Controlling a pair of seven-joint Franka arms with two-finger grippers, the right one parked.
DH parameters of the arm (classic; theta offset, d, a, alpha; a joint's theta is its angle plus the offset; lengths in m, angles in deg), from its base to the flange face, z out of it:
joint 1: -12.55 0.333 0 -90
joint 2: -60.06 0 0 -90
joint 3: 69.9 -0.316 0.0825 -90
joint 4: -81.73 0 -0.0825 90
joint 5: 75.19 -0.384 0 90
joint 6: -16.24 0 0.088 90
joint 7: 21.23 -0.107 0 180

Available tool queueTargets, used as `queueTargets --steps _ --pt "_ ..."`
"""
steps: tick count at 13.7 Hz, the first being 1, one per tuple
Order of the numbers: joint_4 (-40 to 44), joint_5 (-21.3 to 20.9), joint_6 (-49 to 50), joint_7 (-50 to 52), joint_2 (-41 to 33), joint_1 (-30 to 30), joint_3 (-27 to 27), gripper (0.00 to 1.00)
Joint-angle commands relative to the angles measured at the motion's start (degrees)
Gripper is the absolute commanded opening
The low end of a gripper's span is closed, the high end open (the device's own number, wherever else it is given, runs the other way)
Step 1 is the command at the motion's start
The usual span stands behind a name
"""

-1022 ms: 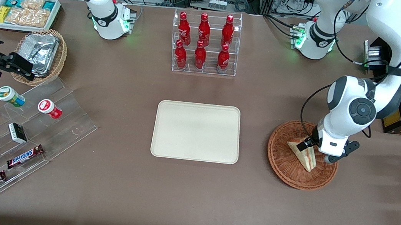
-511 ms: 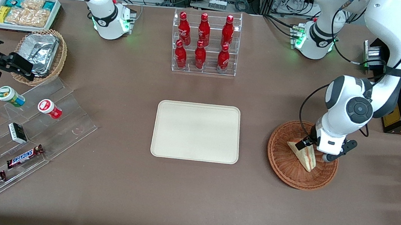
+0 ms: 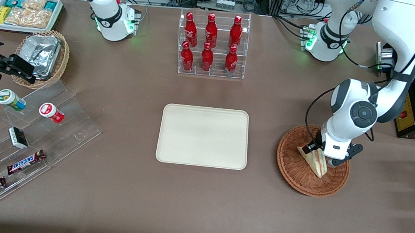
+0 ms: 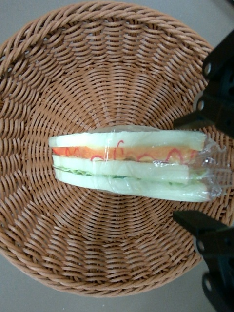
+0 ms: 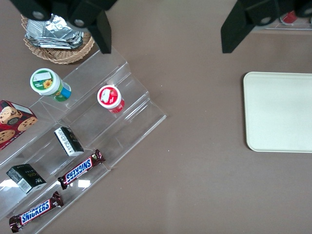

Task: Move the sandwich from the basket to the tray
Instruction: 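Close the left gripper on the sandwich's wrapped end and lift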

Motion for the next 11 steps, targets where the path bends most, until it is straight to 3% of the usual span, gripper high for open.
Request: queueTargets --steps 1,3,4,7,11 --pt "-0.34 -3.16 -1.03 1.41 0.3 -0.18 -0.82 0.38" --pt "0.19 -3.17 -0.68 1.5 0.04 -0.18 -0.91 0.11" --pt "1.15 -3.17 -0.16 2.46 -0.05 -0.18 -0.91 0.05" --pt "4.22 -3.25 5.27 4.4 -0.48 -1.23 -0.47 0.0" --pt "15.36 -3.34 24.14 5.18 -1.9 -9.38 -0.47 0.0"
